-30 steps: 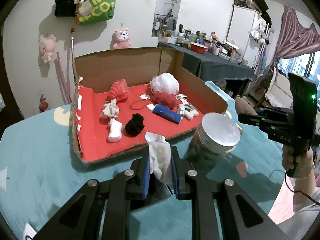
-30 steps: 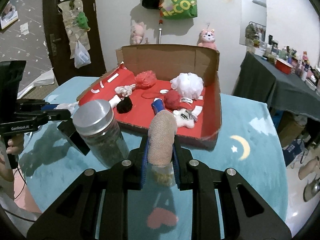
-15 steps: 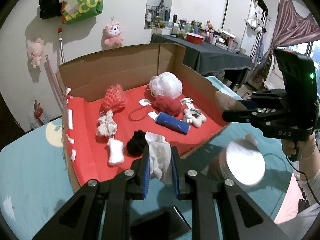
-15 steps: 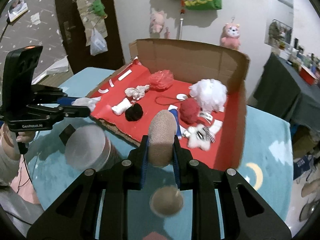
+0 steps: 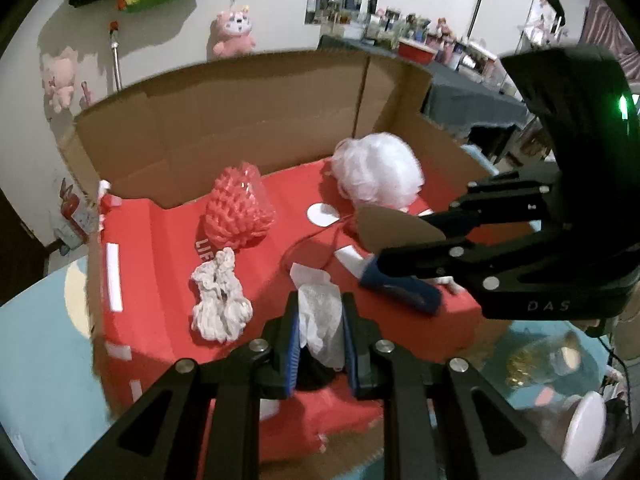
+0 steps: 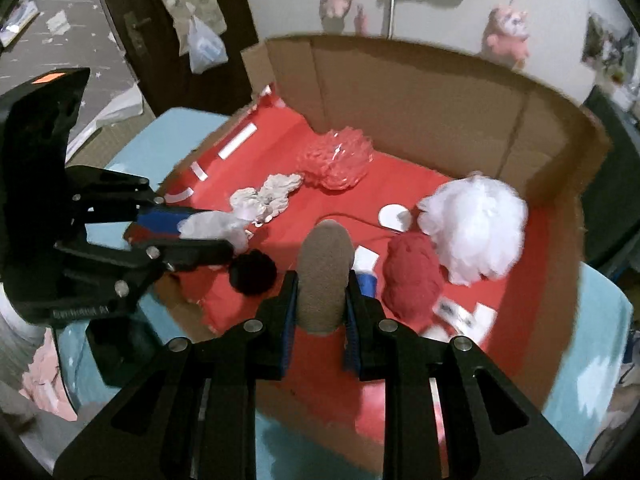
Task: Organize soft objects
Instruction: 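Carry the white tissue and beige pad over the red box with both tools, then lower both items into the box and open both tools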
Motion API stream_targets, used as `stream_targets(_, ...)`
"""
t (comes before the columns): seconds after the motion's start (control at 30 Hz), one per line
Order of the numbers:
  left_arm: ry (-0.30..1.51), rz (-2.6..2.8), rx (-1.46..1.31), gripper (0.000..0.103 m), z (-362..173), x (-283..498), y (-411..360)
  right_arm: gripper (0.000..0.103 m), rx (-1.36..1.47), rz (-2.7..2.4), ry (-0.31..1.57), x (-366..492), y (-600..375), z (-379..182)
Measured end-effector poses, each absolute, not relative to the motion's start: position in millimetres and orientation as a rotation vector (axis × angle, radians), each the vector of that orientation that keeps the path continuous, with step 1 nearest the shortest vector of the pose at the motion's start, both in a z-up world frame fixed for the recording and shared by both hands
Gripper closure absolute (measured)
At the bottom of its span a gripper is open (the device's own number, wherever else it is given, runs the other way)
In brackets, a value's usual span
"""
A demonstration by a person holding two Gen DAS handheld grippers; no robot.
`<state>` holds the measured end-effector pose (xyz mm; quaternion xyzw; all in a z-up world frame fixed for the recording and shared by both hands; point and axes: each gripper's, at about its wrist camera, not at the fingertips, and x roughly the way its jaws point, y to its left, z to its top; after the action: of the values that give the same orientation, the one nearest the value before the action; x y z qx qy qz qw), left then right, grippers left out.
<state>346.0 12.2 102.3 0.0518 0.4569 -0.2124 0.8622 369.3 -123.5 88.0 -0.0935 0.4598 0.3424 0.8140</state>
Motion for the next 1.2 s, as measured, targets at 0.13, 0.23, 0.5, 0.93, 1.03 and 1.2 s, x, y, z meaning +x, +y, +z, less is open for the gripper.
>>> stream_targets(0.13, 1.003, -0.429, 0.121, 0.084, 87, 363, 9, 0.083, -0.186, 0.727, 1.044, 398, -112, 75)
stream_targets(0.23, 1.019, -0.425, 0.14, 0.084, 80, 369, 7, 0.083, -0.179, 0.718, 1.079, 412, -108, 66)
stream_targets(0.5, 1.062, -0.406, 0.128, 0.083, 71, 389, 10, 0.08, -0.234, 0.698, 1.119, 425, -95, 54)
stream_targets(0.93, 1.091, -0.392, 0.159, 0.083, 59, 401, 4, 0.08, -0.286, 0.684, 1.144, 433, -89, 47)
stream_targets(1.03, 1.091, -0.39, 0.163, 0.083, 59, 401, 5, 0.08, -0.306, 0.679, 1.145, 433, -83, 43)
stream_targets(1.2, 1.085, -0.387, 0.178, 0.083, 56, 401, 1, 0.08, -0.32, 0.675, 1.139, 432, -77, 41)
